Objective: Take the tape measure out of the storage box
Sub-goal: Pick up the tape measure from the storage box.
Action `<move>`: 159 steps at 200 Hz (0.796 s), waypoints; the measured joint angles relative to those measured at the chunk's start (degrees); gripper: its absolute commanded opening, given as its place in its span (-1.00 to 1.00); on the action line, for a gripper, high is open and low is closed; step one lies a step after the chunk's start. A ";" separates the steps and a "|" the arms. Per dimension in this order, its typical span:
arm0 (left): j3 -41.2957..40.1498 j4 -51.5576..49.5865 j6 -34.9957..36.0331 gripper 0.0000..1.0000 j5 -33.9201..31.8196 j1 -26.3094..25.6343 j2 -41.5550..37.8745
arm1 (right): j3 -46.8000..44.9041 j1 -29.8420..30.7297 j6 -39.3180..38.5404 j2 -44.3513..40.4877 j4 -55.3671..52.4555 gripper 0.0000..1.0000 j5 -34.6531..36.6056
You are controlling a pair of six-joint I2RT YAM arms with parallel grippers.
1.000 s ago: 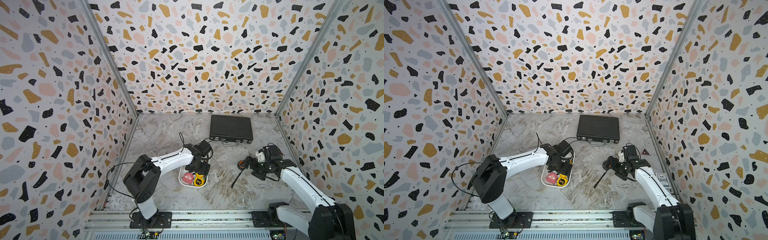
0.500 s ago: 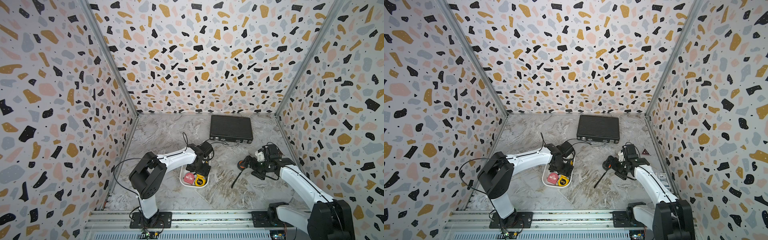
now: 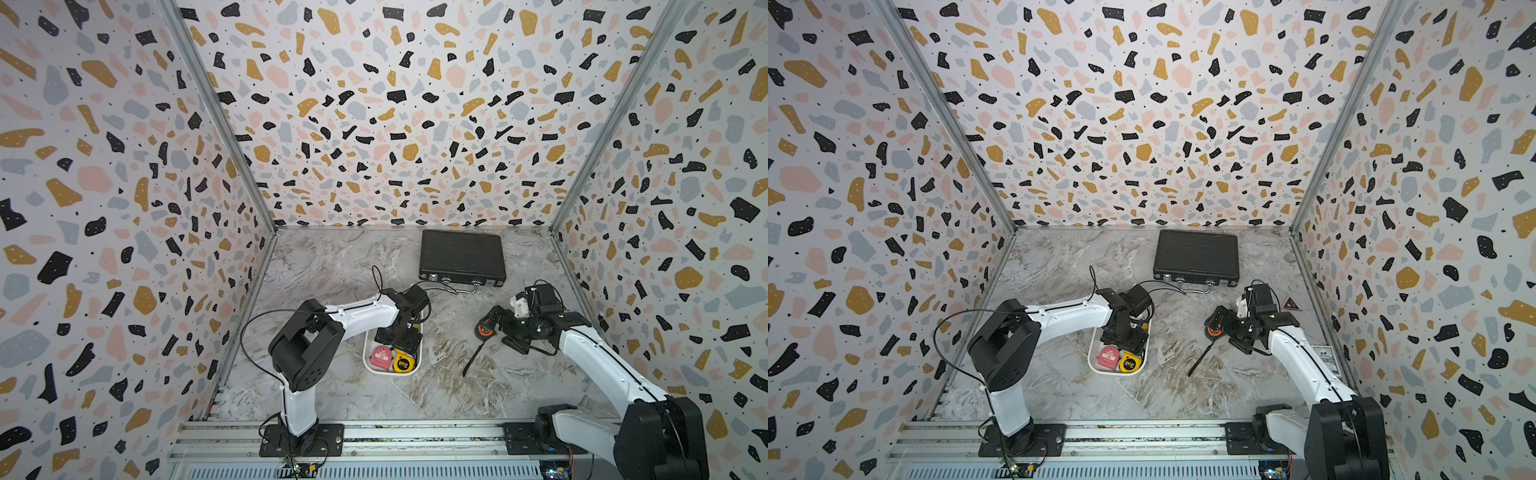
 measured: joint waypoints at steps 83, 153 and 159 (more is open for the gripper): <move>0.85 1.29 -5.09 0.48 1.22 -0.15 0.13 | 0.02 0.00 0.00 0.00 0.04 0.99 0.02; 0.98 1.51 -6.71 -0.10 1.68 -0.31 1.11 | 0.00 0.00 0.68 0.00 0.57 0.99 0.02; 0.98 1.51 -6.84 -0.20 1.66 -0.31 1.09 | 0.00 0.00 0.72 0.00 0.61 0.99 0.00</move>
